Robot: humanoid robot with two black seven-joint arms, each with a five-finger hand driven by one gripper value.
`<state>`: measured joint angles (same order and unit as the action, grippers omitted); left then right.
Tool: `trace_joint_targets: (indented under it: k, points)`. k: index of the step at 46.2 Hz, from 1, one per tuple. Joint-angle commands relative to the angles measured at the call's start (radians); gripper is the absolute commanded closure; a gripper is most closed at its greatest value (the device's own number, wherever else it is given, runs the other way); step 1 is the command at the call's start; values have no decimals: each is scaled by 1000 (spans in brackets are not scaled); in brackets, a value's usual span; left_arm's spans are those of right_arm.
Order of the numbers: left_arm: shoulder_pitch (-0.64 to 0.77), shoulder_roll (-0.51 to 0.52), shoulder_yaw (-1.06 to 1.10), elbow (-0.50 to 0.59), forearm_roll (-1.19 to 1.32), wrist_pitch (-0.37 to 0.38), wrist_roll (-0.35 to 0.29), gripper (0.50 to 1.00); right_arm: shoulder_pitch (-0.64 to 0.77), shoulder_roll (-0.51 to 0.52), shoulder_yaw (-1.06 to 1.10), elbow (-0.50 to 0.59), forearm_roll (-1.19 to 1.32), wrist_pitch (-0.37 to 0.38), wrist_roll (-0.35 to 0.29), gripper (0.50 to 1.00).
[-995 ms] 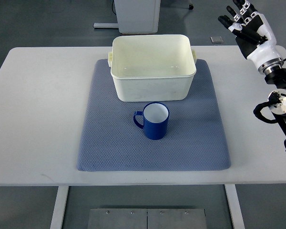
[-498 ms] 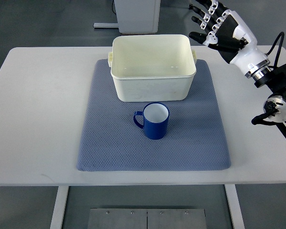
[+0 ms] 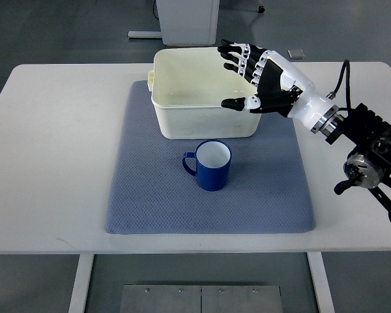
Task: Place cup in box with right hand
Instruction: 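Swing the right hand over the tub and down toward the blue mug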
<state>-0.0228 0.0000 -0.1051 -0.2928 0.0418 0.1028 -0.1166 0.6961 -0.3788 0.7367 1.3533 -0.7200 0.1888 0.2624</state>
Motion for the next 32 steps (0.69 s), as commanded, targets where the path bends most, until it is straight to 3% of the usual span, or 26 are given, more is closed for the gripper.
trace_joint_targets:
  k: [1, 32]
  points:
    - [0, 0, -1, 0, 0, 0, 0, 500, -3, 0, -22, 7, -15, 0, 1, 502]
    - [0, 0, -1, 0, 0, 0, 0, 500, -7, 11, -120, 6, -95, 0, 1, 502]
